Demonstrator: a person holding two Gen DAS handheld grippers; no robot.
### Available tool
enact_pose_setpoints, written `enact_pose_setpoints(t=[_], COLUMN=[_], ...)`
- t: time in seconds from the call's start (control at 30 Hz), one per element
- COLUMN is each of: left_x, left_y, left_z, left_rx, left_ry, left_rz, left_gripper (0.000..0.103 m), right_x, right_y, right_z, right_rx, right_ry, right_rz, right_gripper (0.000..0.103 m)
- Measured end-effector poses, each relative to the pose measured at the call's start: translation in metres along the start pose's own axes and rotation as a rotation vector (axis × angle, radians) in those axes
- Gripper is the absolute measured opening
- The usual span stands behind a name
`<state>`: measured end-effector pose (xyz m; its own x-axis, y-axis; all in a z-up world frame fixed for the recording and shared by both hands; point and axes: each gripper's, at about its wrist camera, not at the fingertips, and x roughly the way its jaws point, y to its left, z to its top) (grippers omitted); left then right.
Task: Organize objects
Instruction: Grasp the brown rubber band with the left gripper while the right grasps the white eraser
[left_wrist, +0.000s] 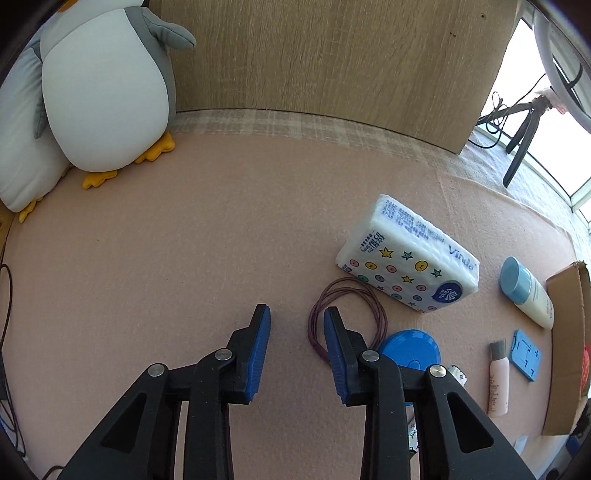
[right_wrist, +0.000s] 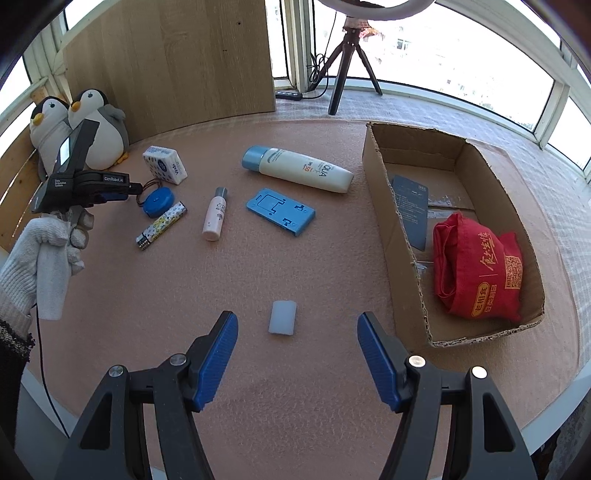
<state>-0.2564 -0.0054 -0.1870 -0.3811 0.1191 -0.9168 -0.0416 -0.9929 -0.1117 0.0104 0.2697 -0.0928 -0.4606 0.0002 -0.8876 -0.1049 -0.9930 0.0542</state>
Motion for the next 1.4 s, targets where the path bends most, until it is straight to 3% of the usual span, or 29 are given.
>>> enact_pose_setpoints(t=[0.2, 0.47, 0.97, 1.4], left_x=[0.003, -0.014, -0.052, -0.078], left_y=[-0.005, -0.002, 0.016, -0.028], left_z=[-0.001, -0.032, -0.117, -0.189], left_rx=[0.064, 0.105, 0.091, 0.142], left_ry=[0.003, 0.001, -0.003, 0.03], left_rz=[0.044, 0.059, -0.016, -0.159], left_gripper=[0.025, 0.025, 0.024, 0.024], right_x=[0.003, 0.01, 0.024, 0.043], right_y=[-0.003, 0.003, 0.0, -0.015], right_z=[0.002, 0.008, 0.012, -0.009], right_rx=[0.001, -0.019, -0.03, -0.021], right_ry=[0.005, 0.012, 0.034, 0.104], right_rz=[0.001, 0.022, 0.057, 0.053], right_gripper=[0.063, 0.063, 0.063, 0.063])
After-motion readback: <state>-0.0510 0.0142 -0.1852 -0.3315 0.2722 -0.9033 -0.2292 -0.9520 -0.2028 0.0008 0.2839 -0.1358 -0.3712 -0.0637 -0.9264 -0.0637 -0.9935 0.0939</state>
